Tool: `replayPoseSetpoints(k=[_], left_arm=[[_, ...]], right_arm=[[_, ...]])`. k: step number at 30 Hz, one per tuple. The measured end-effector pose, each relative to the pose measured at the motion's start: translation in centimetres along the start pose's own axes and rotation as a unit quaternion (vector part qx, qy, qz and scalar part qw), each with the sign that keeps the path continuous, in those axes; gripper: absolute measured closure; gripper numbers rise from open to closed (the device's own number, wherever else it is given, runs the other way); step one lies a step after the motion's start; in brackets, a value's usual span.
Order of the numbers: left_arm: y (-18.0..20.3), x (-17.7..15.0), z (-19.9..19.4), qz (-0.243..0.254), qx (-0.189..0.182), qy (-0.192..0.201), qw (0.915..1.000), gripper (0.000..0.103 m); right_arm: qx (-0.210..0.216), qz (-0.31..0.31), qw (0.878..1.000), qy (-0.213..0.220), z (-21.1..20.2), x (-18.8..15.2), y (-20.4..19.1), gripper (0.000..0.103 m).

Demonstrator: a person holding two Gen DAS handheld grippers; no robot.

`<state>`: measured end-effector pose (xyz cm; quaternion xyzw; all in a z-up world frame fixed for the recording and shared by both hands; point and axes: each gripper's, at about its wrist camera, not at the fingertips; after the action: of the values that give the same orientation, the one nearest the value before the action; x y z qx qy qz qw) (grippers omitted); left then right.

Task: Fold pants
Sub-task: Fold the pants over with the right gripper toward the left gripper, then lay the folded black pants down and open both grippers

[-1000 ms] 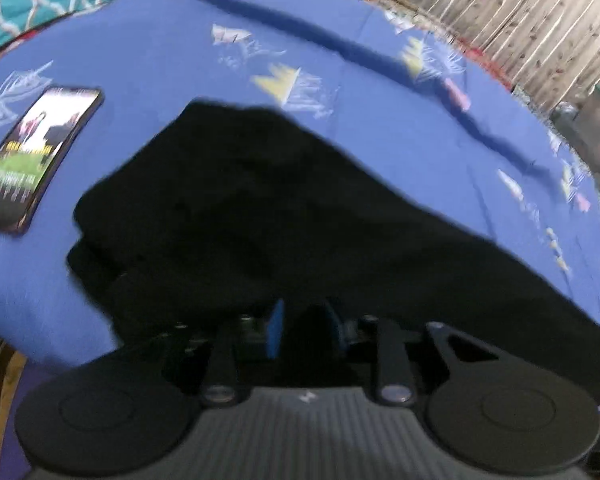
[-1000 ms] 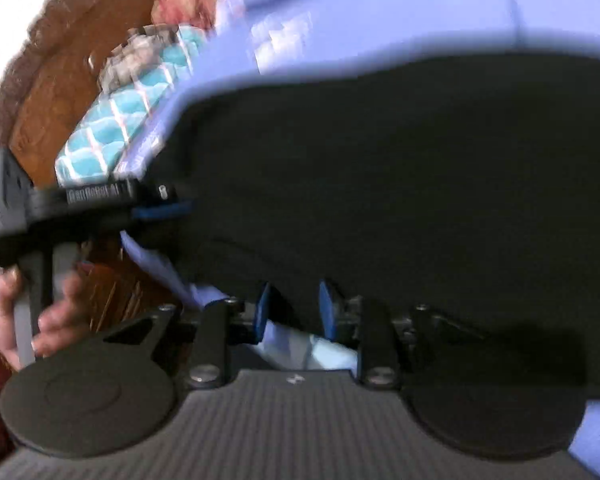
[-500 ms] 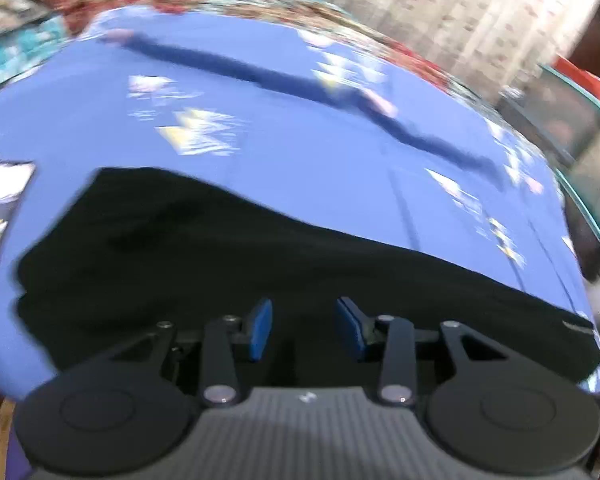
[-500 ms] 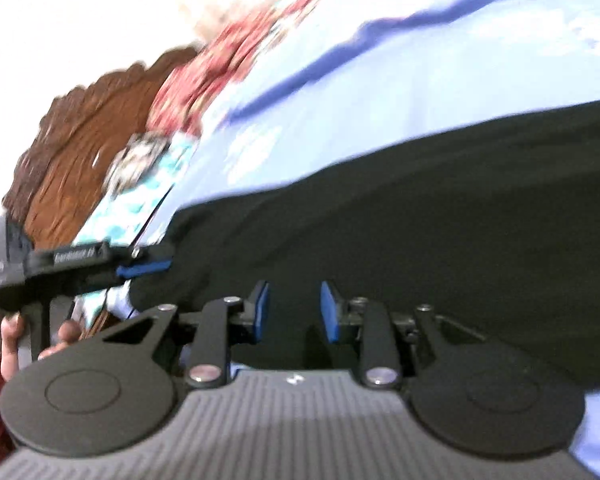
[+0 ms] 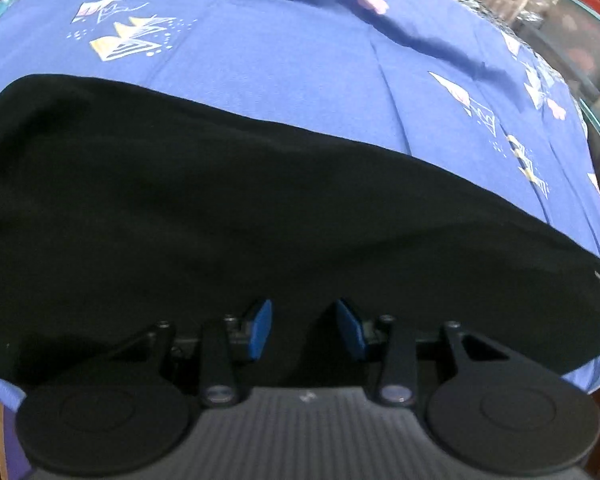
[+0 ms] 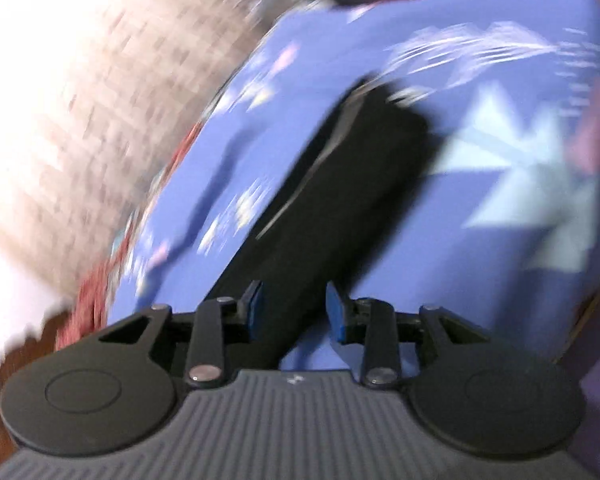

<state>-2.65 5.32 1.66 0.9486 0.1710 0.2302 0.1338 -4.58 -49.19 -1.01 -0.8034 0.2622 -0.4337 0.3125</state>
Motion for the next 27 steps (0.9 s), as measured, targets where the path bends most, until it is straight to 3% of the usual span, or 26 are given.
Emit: replayPoseSetpoints(k=[4, 12, 19, 21, 27], left_arm=[[1.1, 0.1, -0.3, 0.003, 0.01, 0.002, 0.9999, 0.063], [5.5, 0.0, -0.9, 0.057, -0.019, 0.008, 0.9982, 0.063], [7.5, -0.3, 1.2, 0.061, -0.009, -0.015, 0.9979, 0.063], [7.5, -0.5, 2.1, 0.056, 0.002, -0.022, 0.9982, 0.064], [6.9, -0.6, 1.3, 0.048, -0.016, -0.018, 0.9986, 0.064]], right_arm=[[0.002, 0.051, 0.998, 0.025, 1.6, 0.5, 2.5, 0.066], [0.016, 0.076, 0.996, 0.053, 5.4, 4.0, 4.4, 0.068], [-0.01, 0.064, 0.997, 0.048, 6.2, 6.2, 4.6, 0.069], [-0.017, 0.052, 0.998, 0.039, 5.9, 6.3, 4.3, 0.085], [0.021, -0.031, 0.998, 0.044, 4.0, 5.8, -1.0, 0.087]])
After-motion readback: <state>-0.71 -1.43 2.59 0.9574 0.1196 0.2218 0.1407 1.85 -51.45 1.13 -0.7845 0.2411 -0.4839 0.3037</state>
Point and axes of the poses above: each gripper's, at about its wrist camera, not at the fingertips, and z roughly the way its jaws point, y to its right, x to its top, and after that the axes turned 6 degrees about -z, right-handed
